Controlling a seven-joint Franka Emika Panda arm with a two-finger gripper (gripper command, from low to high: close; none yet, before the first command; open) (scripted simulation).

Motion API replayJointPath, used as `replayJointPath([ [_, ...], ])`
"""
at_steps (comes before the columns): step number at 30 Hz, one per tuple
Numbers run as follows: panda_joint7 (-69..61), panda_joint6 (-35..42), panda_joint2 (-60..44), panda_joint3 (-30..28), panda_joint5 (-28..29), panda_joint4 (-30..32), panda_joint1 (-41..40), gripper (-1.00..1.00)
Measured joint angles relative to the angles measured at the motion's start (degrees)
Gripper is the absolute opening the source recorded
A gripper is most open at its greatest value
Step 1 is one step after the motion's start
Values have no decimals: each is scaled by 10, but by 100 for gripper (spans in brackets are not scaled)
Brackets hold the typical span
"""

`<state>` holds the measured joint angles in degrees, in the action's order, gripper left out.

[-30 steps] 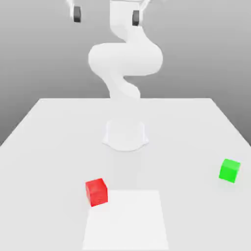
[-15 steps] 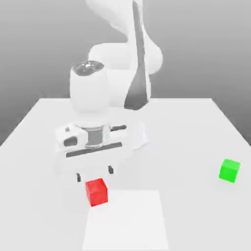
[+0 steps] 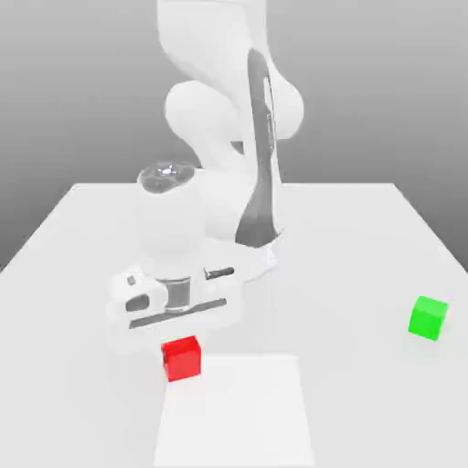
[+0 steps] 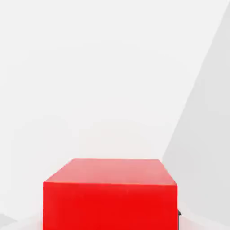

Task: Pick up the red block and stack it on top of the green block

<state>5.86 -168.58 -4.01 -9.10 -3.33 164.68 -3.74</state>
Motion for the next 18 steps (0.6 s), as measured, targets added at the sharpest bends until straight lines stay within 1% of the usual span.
replayJointPath([
  [3, 31, 52, 62, -4, 44, 9, -10, -100],
  [5, 51, 73, 80, 17, 51, 5, 17, -100],
  [10, 108, 101, 84, 95, 41, -20, 114, -100],
  [18, 200, 141, 80, 219, 20, -64, 295, -100],
])
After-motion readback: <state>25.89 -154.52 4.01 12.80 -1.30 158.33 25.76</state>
